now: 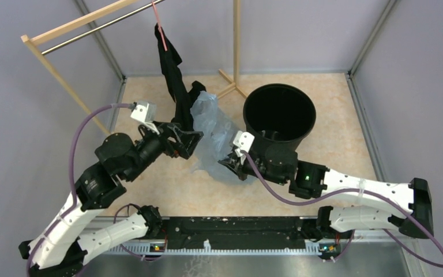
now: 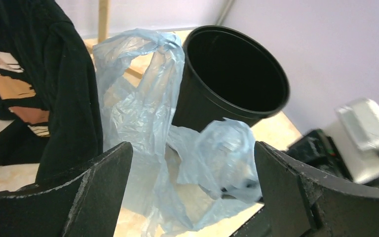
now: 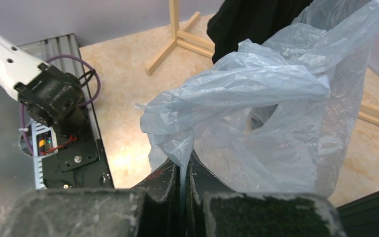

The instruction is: Put the trash bags into the trash bin

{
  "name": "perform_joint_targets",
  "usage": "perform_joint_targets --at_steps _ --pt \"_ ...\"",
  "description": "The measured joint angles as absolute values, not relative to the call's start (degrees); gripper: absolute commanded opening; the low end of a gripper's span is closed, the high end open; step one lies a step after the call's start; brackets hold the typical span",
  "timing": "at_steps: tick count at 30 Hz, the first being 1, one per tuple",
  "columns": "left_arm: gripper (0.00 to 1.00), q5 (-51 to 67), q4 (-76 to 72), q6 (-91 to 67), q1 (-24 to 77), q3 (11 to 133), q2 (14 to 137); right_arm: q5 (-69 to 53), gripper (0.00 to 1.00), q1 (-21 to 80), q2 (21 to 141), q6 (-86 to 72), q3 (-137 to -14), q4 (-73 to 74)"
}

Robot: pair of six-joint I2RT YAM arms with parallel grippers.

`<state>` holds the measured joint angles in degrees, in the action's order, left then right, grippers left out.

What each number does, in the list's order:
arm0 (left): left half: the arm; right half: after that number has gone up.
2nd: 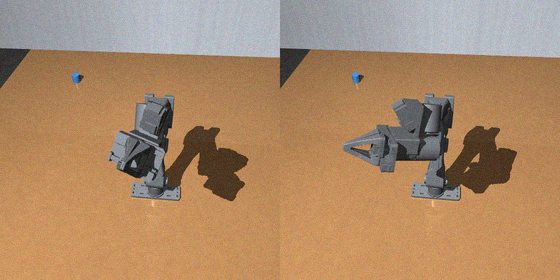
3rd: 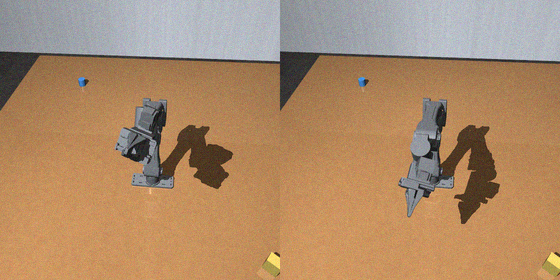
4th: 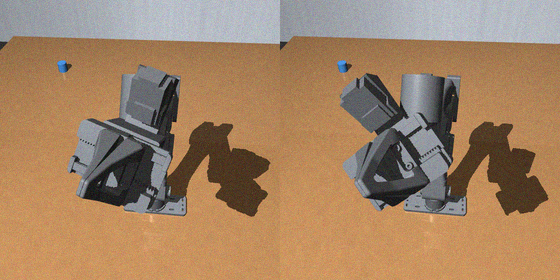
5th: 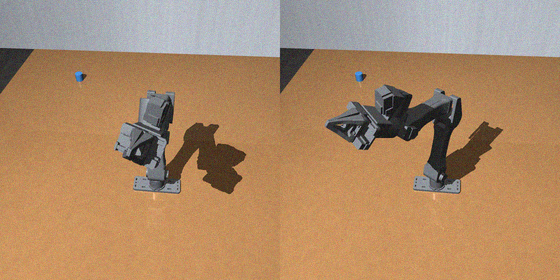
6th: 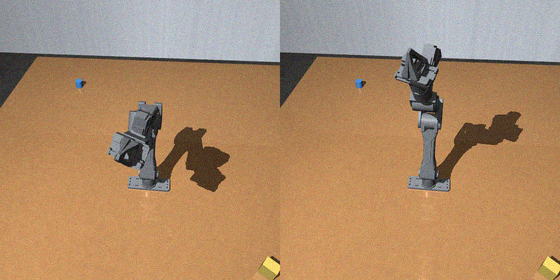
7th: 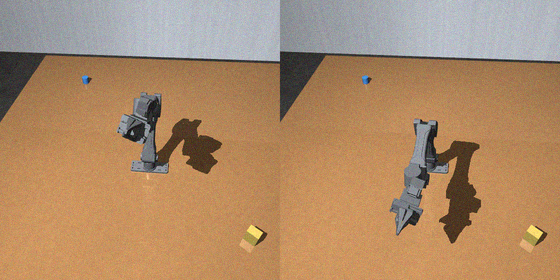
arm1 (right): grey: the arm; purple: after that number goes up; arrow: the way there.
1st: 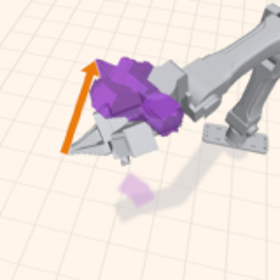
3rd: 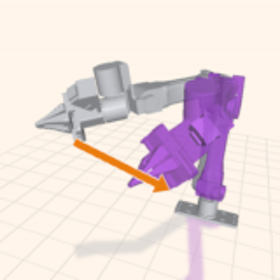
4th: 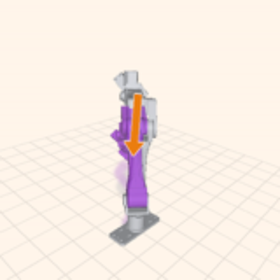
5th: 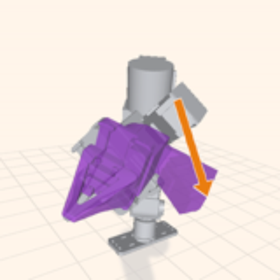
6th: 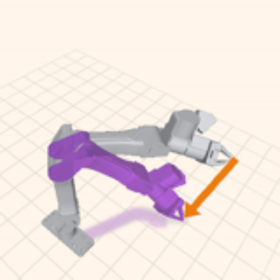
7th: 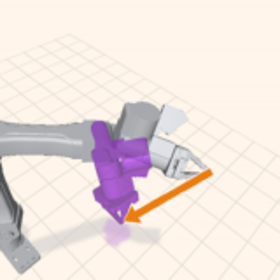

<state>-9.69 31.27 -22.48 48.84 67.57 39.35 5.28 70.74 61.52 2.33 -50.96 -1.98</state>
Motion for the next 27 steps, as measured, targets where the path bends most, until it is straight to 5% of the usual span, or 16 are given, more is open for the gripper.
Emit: perform_joint_targets --at_steps 24,27 --pt "0.99 -22.11 20.60 1.15 48.86 79.64 65.19 2.37 0.00 70.74 52.47 -1.76 -50.59 0.08" --pt "0.87 -23.38 21.98 0.32 48.86 79.64 67.59 2.39 0.00 70.74 51.64 -1.76 -50.04 0.16"
